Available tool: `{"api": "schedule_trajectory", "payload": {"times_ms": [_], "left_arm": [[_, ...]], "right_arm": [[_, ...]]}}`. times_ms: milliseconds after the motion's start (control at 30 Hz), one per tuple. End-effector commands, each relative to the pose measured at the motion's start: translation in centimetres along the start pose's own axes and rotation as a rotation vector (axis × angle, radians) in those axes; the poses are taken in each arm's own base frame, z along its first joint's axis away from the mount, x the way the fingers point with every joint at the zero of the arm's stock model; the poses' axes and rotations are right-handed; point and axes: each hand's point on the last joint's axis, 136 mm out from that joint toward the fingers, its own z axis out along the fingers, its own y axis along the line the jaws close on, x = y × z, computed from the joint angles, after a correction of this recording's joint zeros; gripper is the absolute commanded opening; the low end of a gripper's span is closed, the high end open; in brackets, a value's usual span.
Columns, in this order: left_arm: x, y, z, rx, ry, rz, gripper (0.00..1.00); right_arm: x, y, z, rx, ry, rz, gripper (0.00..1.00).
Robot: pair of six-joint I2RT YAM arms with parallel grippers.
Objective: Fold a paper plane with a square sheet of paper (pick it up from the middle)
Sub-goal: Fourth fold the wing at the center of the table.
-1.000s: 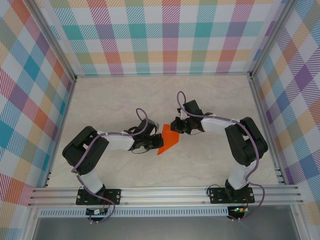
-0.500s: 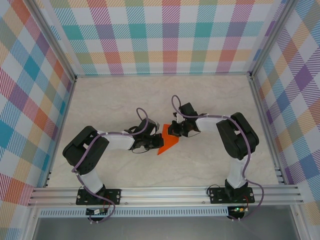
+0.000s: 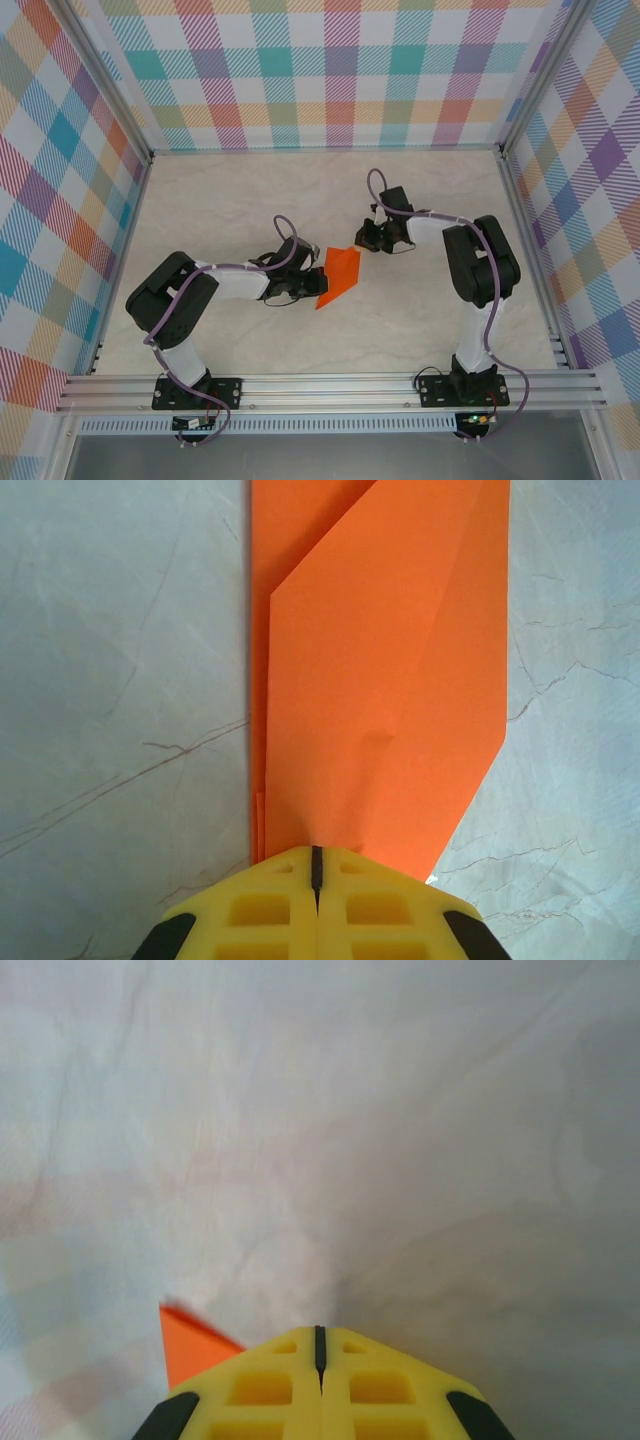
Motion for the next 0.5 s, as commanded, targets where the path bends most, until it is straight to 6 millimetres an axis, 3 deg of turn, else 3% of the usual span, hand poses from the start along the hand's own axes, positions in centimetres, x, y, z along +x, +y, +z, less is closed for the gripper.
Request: {"api": "schedule_trajectory", "payload": {"times_ms": [0,100,167,300,467], "left_arm": [[4.9,5.0,0.7,-0.167,0.159,-0.042,0.0],[4.8,5.0,0.7,-0.168,0.157,-0.041,0.0],[4.6,4.9,0.7,-0.167,0.153,-0.041,0.0],[4.5,4.7,0.7,-0.165,0.151,-0.04,0.0],[4.3,4.6,0.7,-0.164,0.147,-0.041,0.0]], "right_arm": [[-1.9,0.1,-0.9,0.046,-0.051,-0.028,0.04],[-1.4,1.7,-1.9,-0.014,-0.055,-0.042,0.04],[0.0,3.2,-2.8,-0.068,-0.038,-0.063,0.04],[4.9,5.6,-2.5,-0.176,0.082,-0.075,0.04],[9.7,6.5,-0.9,-0.218,0.21,-0.034,0.04]]}}
